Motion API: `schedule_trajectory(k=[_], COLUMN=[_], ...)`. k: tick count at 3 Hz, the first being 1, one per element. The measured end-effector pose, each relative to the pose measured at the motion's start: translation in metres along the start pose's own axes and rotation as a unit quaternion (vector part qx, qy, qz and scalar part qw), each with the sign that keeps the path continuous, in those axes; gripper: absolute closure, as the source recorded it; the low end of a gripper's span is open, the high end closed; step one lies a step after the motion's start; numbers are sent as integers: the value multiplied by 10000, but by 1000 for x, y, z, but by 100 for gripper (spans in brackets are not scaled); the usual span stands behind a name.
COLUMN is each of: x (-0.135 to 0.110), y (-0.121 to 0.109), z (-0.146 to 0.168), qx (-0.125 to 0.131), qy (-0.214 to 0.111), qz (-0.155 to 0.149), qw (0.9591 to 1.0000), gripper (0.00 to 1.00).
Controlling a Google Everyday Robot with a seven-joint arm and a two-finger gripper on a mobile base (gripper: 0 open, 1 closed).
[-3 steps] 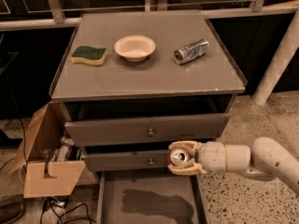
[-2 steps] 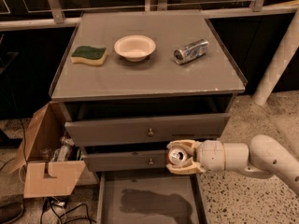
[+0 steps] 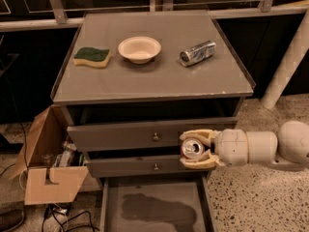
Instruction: Pick coke can from bottom drawer and place on counter
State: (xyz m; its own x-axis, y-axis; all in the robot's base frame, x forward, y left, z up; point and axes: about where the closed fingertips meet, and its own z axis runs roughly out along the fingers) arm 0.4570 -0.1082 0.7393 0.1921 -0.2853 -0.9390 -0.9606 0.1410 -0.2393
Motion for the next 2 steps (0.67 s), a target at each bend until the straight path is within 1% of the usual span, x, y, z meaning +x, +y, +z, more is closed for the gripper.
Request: schedule_trajectory(k=[1, 2], x=[-1, -17], y=[0, -11], z=[0, 2], qx=[-5, -155], qy=[8, -121], qz=[-10, 67], qw=[10000, 9998], gripper=[100, 100])
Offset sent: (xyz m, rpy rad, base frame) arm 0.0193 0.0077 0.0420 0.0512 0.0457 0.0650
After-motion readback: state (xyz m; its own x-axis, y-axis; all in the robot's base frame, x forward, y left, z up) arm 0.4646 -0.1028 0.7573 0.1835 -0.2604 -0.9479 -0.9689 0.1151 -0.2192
